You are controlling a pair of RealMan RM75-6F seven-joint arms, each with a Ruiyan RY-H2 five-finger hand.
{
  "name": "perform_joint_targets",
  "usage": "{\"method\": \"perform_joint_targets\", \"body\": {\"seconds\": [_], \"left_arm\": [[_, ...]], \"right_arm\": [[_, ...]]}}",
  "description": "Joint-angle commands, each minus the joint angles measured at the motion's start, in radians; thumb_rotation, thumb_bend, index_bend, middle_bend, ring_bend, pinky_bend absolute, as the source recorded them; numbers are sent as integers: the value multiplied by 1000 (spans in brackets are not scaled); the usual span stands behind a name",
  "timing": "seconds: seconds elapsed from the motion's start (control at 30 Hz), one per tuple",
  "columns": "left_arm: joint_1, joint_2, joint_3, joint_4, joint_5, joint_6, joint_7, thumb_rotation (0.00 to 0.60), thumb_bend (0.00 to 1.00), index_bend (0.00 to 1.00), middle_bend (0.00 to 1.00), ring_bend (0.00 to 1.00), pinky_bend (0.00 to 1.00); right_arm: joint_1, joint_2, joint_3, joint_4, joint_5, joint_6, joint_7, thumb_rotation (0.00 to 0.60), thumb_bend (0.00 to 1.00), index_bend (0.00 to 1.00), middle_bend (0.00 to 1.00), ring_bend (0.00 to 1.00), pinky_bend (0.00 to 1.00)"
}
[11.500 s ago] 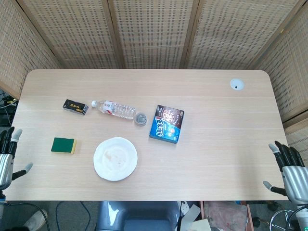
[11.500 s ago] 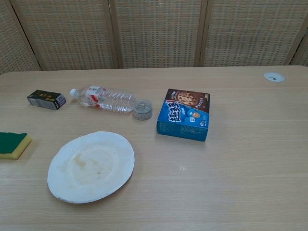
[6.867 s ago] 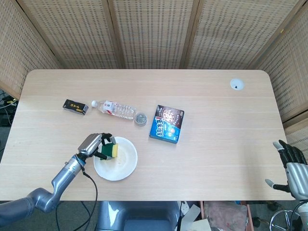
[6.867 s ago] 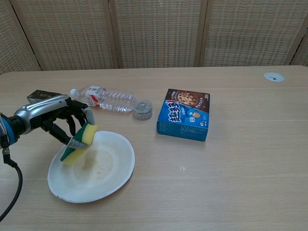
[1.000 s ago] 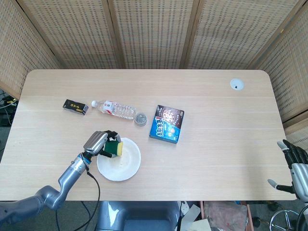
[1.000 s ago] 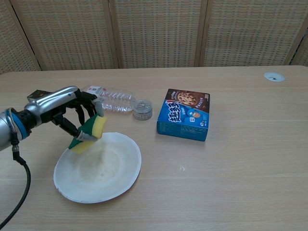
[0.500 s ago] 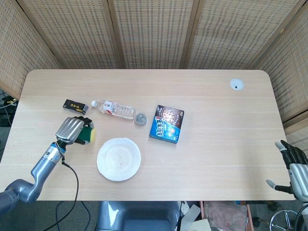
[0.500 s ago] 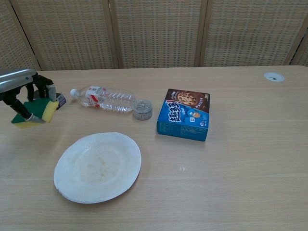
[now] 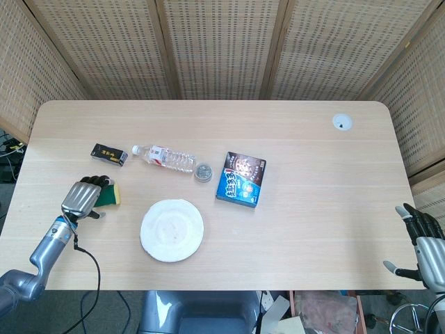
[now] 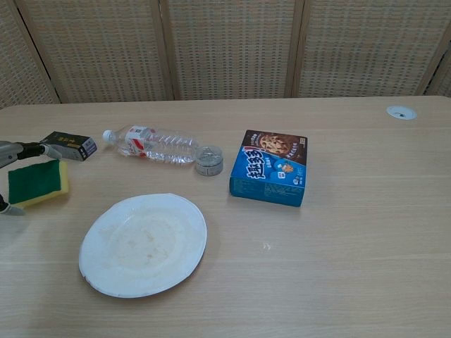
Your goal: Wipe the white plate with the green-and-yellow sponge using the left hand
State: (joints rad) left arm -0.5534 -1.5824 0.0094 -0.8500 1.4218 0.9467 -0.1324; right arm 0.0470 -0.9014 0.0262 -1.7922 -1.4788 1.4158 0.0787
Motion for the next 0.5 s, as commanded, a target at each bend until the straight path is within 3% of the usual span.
{"method": "perform_joint_targets", "body": {"seconds": [0.03, 0.17, 0.23, 0.33, 0.5], "left_arm": [[14, 46, -10, -107, -47, -37, 49, 600, 0, 0, 0, 0, 1], [51, 148, -36, -303, -88, 19, 86, 600, 0, 0, 0, 0, 0], [98, 212, -58, -428, -114, 105, 104, 600, 0, 0, 0, 0, 0], [236, 330, -64, -691, -146, 357, 237, 600, 0, 0, 0, 0, 0], [326, 377, -43, -863, -139, 519, 400, 600, 0, 0, 0, 0, 0]], "right_arm": [[0, 1, 0, 0, -1, 1, 2, 600, 0, 0, 0, 0, 0], [-1, 3, 0, 2, -3, 3, 6, 600, 0, 0, 0, 0, 0], [-2, 2, -1, 5, -8, 6, 6, 600, 0, 0, 0, 0, 0], [-4, -4, -1, 9, -16, 16, -7, 600, 0, 0, 0, 0, 0], [-8, -12, -1, 12, -25, 29, -13, 600, 0, 0, 0, 0, 0]]}}
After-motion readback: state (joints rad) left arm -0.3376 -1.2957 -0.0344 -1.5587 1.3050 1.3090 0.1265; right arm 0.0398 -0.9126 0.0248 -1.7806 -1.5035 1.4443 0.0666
